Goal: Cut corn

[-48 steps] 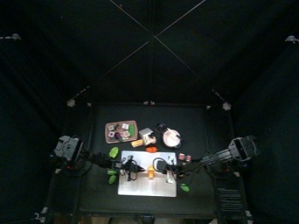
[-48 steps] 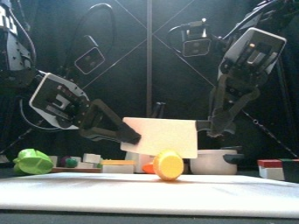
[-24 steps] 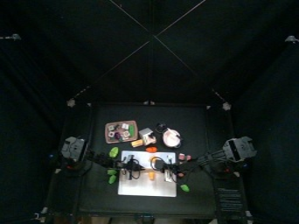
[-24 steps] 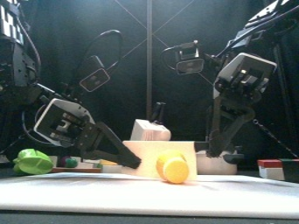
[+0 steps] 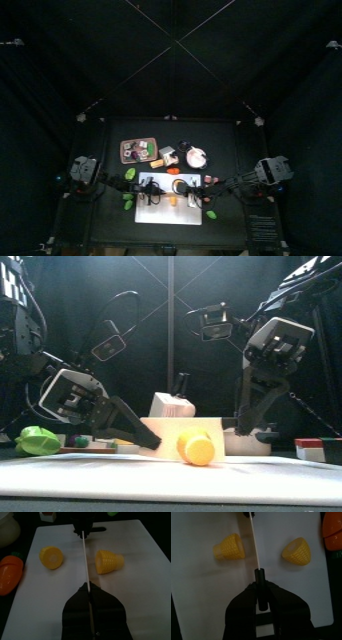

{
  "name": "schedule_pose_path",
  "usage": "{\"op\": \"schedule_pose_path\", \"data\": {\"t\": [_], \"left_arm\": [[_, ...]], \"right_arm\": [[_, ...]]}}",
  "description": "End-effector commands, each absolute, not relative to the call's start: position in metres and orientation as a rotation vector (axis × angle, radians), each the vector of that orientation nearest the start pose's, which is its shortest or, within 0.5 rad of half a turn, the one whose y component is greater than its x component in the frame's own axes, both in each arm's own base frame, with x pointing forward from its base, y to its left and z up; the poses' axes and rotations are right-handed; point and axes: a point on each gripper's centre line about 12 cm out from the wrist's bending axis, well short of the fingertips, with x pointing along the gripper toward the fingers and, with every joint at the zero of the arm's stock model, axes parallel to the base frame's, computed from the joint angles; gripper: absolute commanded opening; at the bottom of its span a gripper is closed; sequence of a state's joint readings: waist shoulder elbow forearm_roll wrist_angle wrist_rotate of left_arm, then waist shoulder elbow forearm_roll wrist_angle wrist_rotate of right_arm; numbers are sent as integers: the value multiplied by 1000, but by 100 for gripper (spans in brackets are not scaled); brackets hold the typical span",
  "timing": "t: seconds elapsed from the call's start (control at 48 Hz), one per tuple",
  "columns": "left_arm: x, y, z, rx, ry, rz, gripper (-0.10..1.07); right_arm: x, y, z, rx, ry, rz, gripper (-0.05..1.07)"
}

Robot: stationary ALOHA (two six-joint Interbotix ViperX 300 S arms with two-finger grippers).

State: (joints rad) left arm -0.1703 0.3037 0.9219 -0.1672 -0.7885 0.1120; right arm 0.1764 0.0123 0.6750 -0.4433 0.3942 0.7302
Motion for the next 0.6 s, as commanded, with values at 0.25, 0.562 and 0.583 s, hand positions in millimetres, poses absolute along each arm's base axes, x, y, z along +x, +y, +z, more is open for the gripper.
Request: {"op": "schedule_pose_path", "data": {"t": [0.25,0.562,0.583], "left_arm": [[353,-51,115,63,335,-88,11],[353,-51,116,64,341,-92,11],[353,-51,116,62,339,-91,11]], "right_arm": [[353,37,180,111,917,-164,40],[352,37,182,110,912,-161,40],[353,37,182,110,911,-161,40]]}}
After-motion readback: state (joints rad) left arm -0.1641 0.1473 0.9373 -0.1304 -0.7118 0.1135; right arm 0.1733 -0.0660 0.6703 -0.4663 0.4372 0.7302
